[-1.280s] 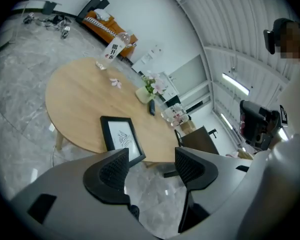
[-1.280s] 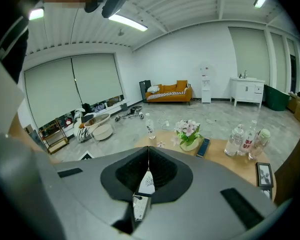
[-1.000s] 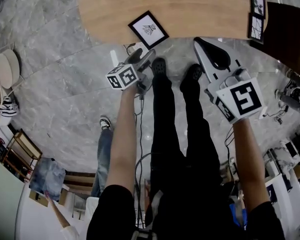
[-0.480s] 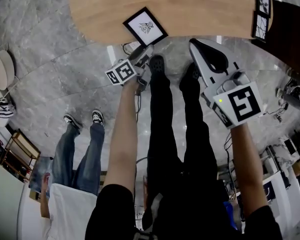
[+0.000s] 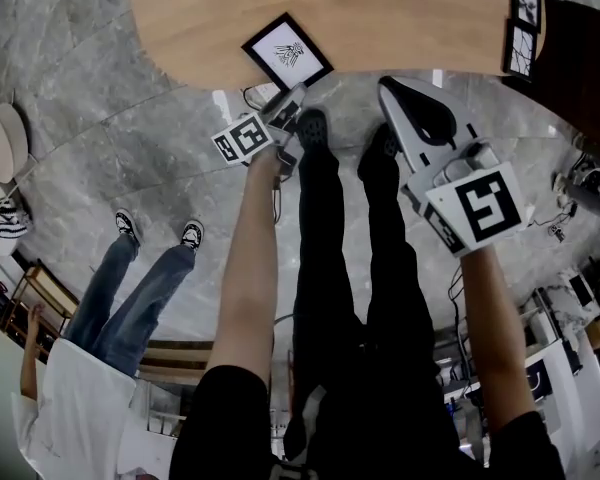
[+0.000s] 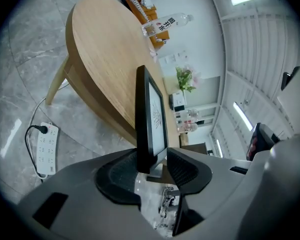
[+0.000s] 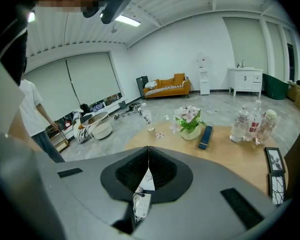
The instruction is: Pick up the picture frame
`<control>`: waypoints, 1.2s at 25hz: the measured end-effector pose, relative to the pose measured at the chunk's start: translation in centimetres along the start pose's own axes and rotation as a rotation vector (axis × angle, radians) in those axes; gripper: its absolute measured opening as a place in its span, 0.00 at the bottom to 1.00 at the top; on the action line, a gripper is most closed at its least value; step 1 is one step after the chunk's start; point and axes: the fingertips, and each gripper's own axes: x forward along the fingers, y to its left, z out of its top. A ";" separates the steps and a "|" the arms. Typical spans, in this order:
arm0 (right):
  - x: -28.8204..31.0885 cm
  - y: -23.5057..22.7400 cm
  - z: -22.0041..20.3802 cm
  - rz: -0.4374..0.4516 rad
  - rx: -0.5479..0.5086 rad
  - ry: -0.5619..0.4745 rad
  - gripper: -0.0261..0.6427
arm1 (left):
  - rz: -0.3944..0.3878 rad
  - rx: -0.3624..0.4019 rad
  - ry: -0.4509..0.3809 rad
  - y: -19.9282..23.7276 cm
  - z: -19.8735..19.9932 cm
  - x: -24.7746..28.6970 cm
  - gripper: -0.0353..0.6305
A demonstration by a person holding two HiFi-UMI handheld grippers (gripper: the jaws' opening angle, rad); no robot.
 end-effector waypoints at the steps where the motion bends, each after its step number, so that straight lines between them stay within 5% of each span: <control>1: 0.1 -0.1 0.0 -0.001 0.002 0.000 0.06 | 0.007 0.000 0.002 0.2 0.0 0.0 0.30; 20: -3.7 -0.2 5.7 -0.052 -0.031 -0.048 0.06 | -0.030 -0.022 -0.023 -5.4 1.8 -1.9 0.17; 30: -9.0 -0.1 10.8 -0.116 -0.023 -0.114 0.06 | -0.169 -0.057 -0.062 -16.1 3.6 -4.6 0.17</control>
